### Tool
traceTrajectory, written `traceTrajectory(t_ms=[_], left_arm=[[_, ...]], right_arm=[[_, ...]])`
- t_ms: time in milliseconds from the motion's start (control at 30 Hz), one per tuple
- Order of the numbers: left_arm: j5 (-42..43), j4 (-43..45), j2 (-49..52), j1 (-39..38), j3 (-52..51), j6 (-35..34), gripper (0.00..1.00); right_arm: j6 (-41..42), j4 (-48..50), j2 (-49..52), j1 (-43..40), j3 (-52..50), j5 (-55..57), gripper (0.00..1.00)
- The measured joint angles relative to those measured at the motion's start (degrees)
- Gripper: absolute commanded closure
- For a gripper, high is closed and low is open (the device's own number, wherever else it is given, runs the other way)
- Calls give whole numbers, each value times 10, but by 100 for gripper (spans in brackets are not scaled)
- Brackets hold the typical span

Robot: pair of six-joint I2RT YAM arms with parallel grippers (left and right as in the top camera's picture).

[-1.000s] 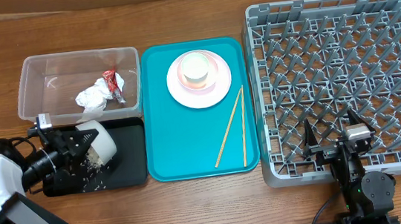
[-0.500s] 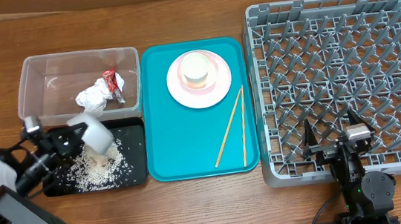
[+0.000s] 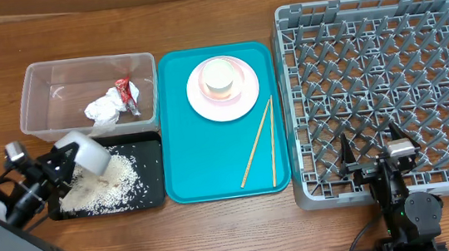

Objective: Sort waste into correct bins and load items into the dishwasher
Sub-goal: 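Tilt the bowl with the left gripper to dump rice onto the black tray, then carry the empty bowl right and set it on the teal tray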

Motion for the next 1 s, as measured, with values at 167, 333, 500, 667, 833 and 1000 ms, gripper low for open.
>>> traceTrajectory(t_ms=[167,333,500,667,833,1000], left_arm=[[33,29,0,-29,-1,-9,96],[46,27,0,-28,-1,-27,96],[45,-2,0,-24,-1,-29,96],[46,-67,0,-21,-3,-2,96],[41,-67,0,-21,-3,0,96],[9,-101,0,-21,-3,-1,96]], right_arm=[[0,0,0,0,0,0,0],[0,0,0,0,0,0,0],[0,0,0,0,0,0,0],[0,0,0,0,0,0,0],[0,0,-1,0,0,0,0],[0,0,-1,0,0,0,0]])
